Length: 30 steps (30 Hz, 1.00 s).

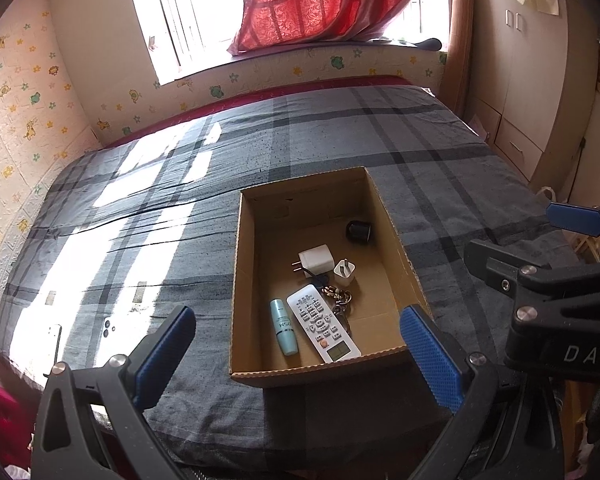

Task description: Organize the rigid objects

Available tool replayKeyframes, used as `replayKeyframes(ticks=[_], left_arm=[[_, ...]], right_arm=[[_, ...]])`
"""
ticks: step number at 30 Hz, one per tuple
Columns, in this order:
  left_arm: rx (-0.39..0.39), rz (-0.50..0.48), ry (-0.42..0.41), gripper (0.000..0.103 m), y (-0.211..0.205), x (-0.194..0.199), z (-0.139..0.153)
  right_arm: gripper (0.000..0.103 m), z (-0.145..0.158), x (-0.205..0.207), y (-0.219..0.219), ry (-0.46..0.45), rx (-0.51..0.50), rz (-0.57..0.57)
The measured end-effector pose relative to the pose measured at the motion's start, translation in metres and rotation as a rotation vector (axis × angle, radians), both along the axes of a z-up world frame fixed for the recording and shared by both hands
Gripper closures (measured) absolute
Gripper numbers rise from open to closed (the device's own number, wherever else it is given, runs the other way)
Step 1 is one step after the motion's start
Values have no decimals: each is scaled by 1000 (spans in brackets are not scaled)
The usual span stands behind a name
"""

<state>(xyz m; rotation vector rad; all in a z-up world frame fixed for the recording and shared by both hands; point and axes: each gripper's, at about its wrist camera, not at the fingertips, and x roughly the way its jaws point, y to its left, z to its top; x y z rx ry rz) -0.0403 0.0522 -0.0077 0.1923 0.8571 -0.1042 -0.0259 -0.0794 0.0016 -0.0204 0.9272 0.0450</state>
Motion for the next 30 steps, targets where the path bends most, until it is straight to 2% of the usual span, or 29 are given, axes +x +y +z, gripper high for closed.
replayKeyframes(ticks=[30], left_arm=[[7, 0, -2, 0, -2, 1, 0]], right_arm=[[0, 3, -2, 3, -8, -15, 8]])
